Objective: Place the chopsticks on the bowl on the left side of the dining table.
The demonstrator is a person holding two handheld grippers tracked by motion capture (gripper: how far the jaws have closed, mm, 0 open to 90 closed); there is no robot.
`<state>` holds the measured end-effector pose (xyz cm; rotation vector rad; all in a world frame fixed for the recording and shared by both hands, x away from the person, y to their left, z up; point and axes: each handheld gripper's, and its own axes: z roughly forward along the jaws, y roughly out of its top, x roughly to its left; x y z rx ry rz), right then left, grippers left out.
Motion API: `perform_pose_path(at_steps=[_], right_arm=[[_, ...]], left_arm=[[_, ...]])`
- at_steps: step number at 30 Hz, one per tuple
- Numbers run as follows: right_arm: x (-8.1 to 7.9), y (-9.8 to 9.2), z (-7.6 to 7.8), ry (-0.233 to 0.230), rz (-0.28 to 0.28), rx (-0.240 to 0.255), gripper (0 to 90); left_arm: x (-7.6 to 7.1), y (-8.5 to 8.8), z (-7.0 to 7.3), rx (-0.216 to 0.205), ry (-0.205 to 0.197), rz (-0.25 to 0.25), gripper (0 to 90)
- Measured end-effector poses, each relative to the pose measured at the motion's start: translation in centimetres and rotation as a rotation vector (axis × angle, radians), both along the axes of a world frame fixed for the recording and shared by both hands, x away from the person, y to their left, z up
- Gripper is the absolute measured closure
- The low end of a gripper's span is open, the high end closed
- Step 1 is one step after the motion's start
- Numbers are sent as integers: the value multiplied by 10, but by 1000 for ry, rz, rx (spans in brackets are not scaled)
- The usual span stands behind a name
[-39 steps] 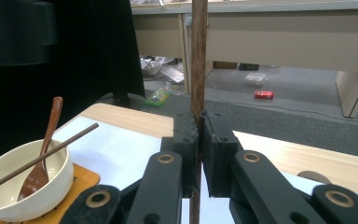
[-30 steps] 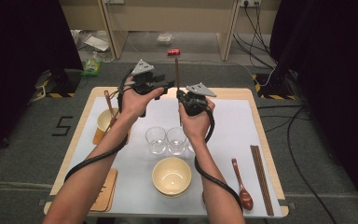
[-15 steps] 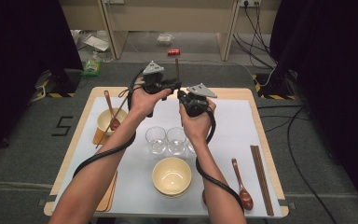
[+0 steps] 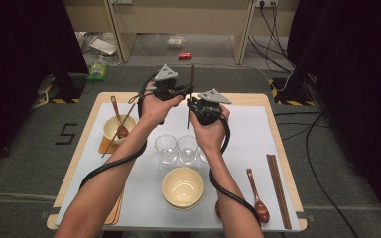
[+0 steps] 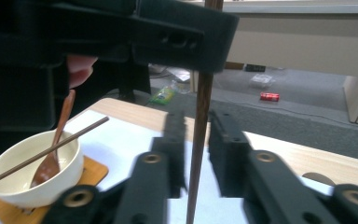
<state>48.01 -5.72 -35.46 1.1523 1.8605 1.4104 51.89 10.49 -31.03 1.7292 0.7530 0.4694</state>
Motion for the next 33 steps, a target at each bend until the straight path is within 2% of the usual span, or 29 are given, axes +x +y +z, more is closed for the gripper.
perform_pose_path(at_steps=[3,7,11,13,17,23,26,33], right_arm=[[-5,-4,4,4,11,-30,707],[-12,-13,8,20,14,-43,673],[-18,-26,8,35,12,-70,657],[-21,-34,8,46,3,-75,653],[-26,-50,7,55,-17,-84,649],[-31,-74,2,71,-58,-91,650],[-34,-82,-1,76,-72,-95,649],[-37,-98,-8,96,-102,-93,649]], left_arm=[[-1,7,3,-6,-13,16,848],[-5,18,6,-7,-21,40,848],[-13,30,10,-9,-31,56,848],[-18,37,13,4,-36,69,848],[-30,52,17,4,-40,96,848],[-45,81,13,13,-8,141,847],[-53,97,11,31,-1,168,848],[-72,133,-2,52,61,219,847]])
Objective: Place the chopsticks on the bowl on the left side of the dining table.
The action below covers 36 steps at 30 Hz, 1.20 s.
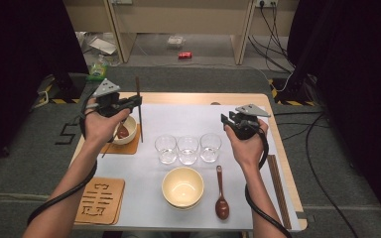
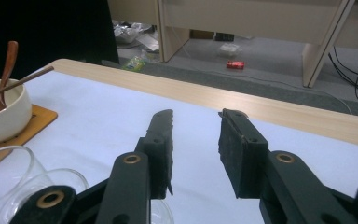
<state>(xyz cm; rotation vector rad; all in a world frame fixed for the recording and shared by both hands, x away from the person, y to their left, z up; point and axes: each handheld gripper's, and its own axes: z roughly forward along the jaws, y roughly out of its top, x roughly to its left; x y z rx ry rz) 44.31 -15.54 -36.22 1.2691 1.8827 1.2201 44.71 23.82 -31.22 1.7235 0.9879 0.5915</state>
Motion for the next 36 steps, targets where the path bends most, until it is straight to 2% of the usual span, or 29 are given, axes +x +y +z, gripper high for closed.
perform_pose_path(at_steps=[4,7,15,18,22,30,36], right_arm=[[-1,-4,-2,1,-8,-2,649],[-1,-5,-3,3,-11,-5,649],[1,-2,-10,17,-6,-10,649],[1,-2,-11,19,-4,-14,649],[1,-2,-12,22,-5,-13,649],[1,-3,-15,31,-6,-16,649],[1,-3,-17,32,-4,-17,649]], left_arm=[[-5,17,-6,17,37,32,847],[-5,27,-11,49,70,57,848],[14,40,-25,106,179,114,847],[23,40,-30,128,206,129,847],[35,38,-37,136,238,140,847],[58,26,-52,170,286,162,846],[73,18,-67,222,329,188,841]])
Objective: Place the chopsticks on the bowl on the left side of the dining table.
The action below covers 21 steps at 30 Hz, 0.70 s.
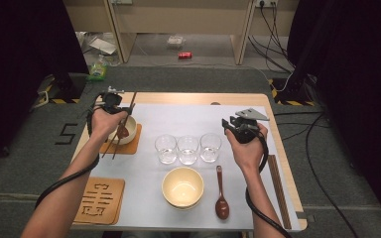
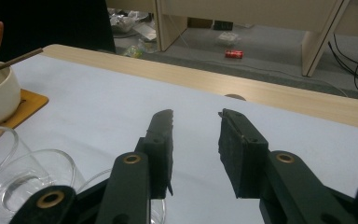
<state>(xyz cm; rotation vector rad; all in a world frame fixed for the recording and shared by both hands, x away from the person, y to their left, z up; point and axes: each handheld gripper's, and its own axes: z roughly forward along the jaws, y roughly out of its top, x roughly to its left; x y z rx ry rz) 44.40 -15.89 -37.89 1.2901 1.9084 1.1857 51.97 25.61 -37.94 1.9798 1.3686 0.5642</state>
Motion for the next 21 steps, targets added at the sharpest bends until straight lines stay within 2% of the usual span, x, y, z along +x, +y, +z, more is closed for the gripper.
perform_pose_path(at_steps=[4,7,12,21], right_arm=[[-1,0,-1,5,-1,-2,649],[-1,-1,-2,6,0,-5,649],[-2,-2,-2,8,-1,0,649],[-2,-2,-4,11,3,-4,648]], left_arm=[[6,-4,-9,40,21,9,839],[8,-5,-14,54,34,17,837],[9,-5,-20,72,46,21,835],[9,-3,-27,77,66,35,831]])
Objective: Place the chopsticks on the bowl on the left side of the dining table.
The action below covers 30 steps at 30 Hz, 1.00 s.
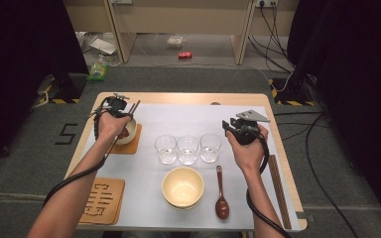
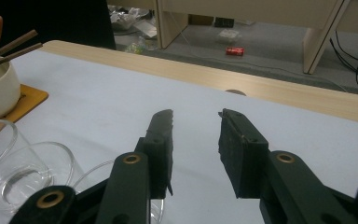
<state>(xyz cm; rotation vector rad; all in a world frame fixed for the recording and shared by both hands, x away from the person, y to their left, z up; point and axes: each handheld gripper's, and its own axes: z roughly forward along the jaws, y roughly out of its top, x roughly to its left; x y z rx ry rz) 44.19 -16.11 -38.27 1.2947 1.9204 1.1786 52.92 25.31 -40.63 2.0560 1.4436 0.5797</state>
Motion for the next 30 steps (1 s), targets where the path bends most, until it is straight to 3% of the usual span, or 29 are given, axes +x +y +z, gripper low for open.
perform_pose_path(at_steps=[12,23,26,30], right_arm=[[0,1,-1,3,4,4,647],[0,2,-3,14,10,0,643],[0,2,-3,18,9,-2,643],[-1,1,-3,22,9,0,641]], left_arm=[[-1,7,-8,7,9,18,806],[-8,11,7,18,-54,27,603],[-11,12,9,-3,-49,22,572],[-14,12,9,3,-24,14,553]])
